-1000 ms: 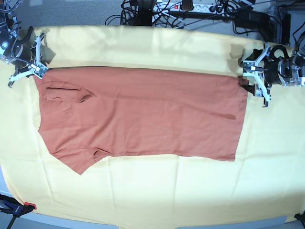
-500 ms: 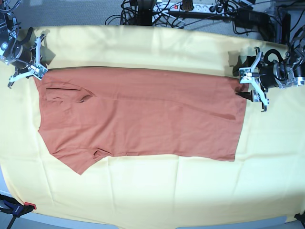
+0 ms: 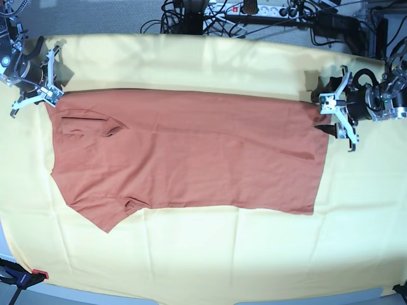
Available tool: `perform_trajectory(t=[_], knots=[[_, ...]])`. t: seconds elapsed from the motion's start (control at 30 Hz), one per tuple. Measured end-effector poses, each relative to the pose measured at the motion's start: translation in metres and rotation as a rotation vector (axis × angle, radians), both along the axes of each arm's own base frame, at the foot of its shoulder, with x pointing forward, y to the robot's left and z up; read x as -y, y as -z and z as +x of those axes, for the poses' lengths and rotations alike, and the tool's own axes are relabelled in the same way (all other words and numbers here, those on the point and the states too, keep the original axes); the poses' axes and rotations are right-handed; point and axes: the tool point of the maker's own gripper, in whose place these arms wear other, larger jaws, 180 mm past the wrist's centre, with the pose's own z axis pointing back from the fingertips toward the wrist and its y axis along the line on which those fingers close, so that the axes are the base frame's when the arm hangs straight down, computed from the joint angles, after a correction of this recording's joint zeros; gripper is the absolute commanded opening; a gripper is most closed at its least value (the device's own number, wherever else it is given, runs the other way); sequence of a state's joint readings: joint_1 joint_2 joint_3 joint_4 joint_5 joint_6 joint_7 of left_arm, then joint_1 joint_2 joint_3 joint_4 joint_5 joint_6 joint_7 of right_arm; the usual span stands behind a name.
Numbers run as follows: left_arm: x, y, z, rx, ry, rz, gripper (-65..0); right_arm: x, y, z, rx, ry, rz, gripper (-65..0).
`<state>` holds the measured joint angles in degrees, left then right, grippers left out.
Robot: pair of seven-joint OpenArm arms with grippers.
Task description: Fold the T-shirt properly
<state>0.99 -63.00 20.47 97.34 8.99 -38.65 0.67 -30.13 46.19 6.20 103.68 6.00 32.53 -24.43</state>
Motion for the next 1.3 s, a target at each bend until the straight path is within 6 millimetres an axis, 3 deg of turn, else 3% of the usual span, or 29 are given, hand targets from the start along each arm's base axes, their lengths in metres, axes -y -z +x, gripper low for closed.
perform_trajectory(t=[0.23,0.33,0.43,0.7,0.83,0.93,1.1,1.3], knots=[[0.006,0.003,0.006,0.016,-0.035,-0.046,-29.0,0.0,0.0,0.0,0.0,0.0,0.001,-65.0],[0.003,0.006,0.009,0.025,-0.05,-0.048,-41.7,0.0,0.0,0.0,0.0,0.0,0.001,-65.0],[-0.001,0.009,0.009,0.023,-0.052,-0.024,-65.0,0.0,0.0,0.0,0.0,0.0,0.001,-65.0],[0.003,0.006,0.004,0.012,-0.022,-0.013,-65.0,0.004,-0.003,0.005,0.029,0.028,-0.006,-65.0],[0.009,-0.005,-0.005,-0.022,0.016,-0.032,-65.0,0.003,0.005,-0.009,-0.065,-0.02,-0.03,-65.0],[0.003,-0.011,-0.006,-0.022,0.03,-0.029,-65.0,0.004,0.007,-0.016,-0.12,0.0,-0.013,-65.0],[-0.005,-0.023,-0.008,-0.025,0.059,-0.036,-65.0,0.011,0.0,-0.022,-0.18,0.003,-0.062,-65.0],[-0.01,-0.033,-0.014,-0.035,0.089,-0.05,-65.0,-0.005,-0.016,-0.034,-0.265,-0.04,-0.068,-65.0]])
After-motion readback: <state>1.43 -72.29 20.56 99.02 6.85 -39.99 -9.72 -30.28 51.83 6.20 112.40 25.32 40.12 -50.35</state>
